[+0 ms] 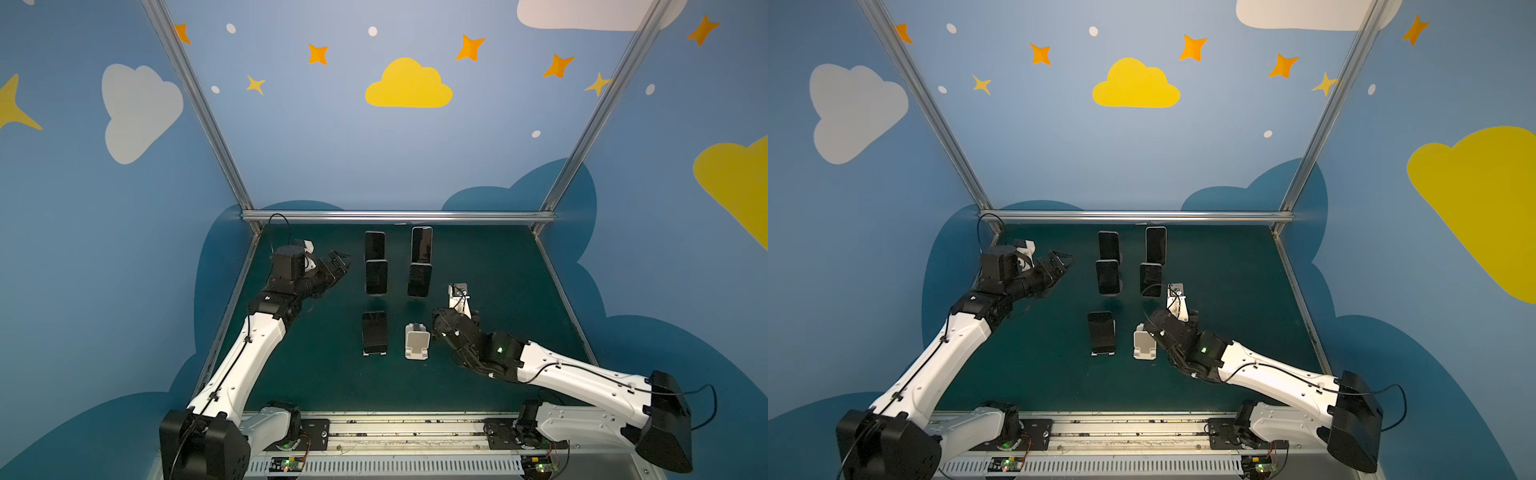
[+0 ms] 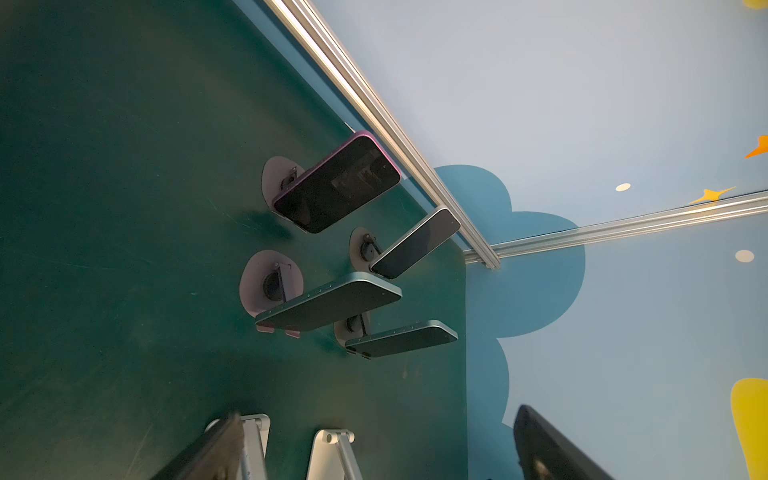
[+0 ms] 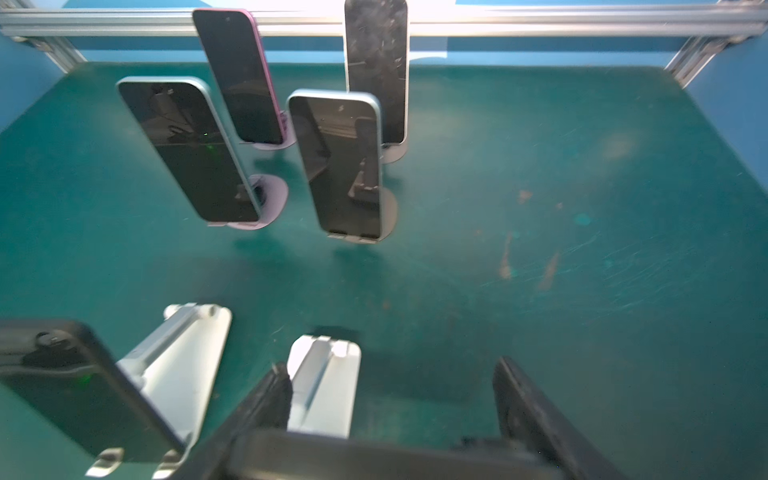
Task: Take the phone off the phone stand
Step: 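Carry the phone with the right gripper farther from the robot, beside the far phones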
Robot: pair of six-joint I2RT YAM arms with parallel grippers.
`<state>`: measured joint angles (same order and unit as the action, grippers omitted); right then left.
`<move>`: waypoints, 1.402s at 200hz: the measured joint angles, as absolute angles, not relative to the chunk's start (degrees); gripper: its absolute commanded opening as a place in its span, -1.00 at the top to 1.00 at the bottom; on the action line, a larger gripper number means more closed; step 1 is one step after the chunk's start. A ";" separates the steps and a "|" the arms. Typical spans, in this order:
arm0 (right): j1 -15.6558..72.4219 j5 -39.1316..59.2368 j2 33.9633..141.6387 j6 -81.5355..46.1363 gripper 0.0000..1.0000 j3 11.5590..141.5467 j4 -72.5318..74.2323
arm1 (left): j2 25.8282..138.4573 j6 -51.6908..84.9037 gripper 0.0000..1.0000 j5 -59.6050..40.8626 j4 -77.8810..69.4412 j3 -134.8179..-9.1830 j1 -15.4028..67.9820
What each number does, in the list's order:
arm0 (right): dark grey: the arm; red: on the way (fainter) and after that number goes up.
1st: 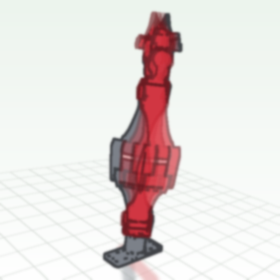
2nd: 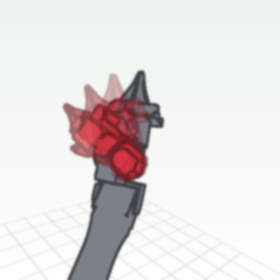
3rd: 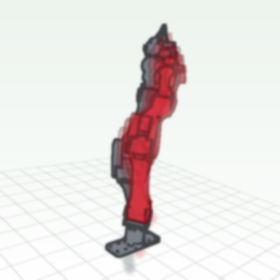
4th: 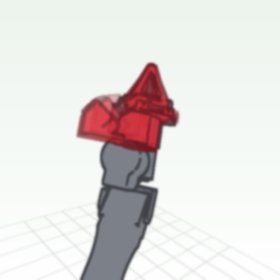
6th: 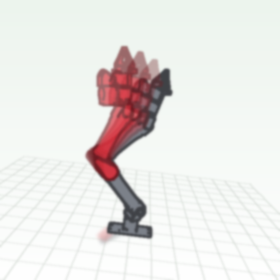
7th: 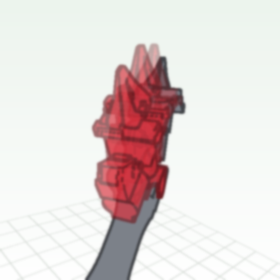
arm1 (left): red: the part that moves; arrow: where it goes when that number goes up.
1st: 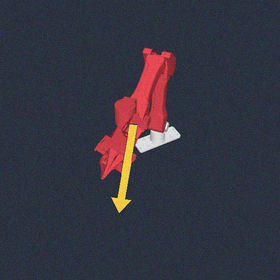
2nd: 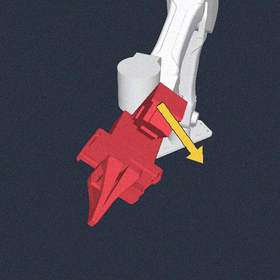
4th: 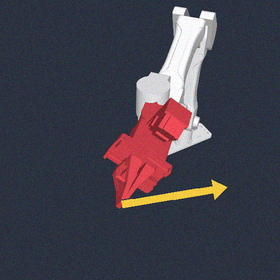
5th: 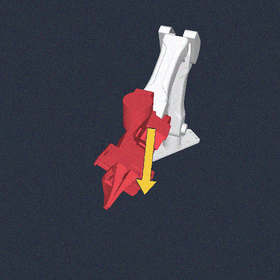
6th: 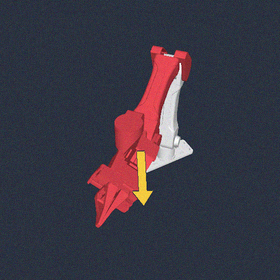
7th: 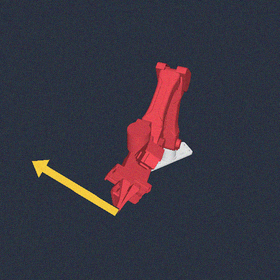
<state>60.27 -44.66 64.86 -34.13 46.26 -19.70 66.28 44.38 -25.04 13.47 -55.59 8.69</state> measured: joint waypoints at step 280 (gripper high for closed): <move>19.09 -16.49 89.86 -11.40 -0.37 64.10 -9.19 | 66.98 44.14 -1.00 -25.26 12.99 -55.59 9.04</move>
<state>19.09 -16.49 89.86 -11.40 64.10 -9.19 66.98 44.14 -25.26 12.99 -55.59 9.04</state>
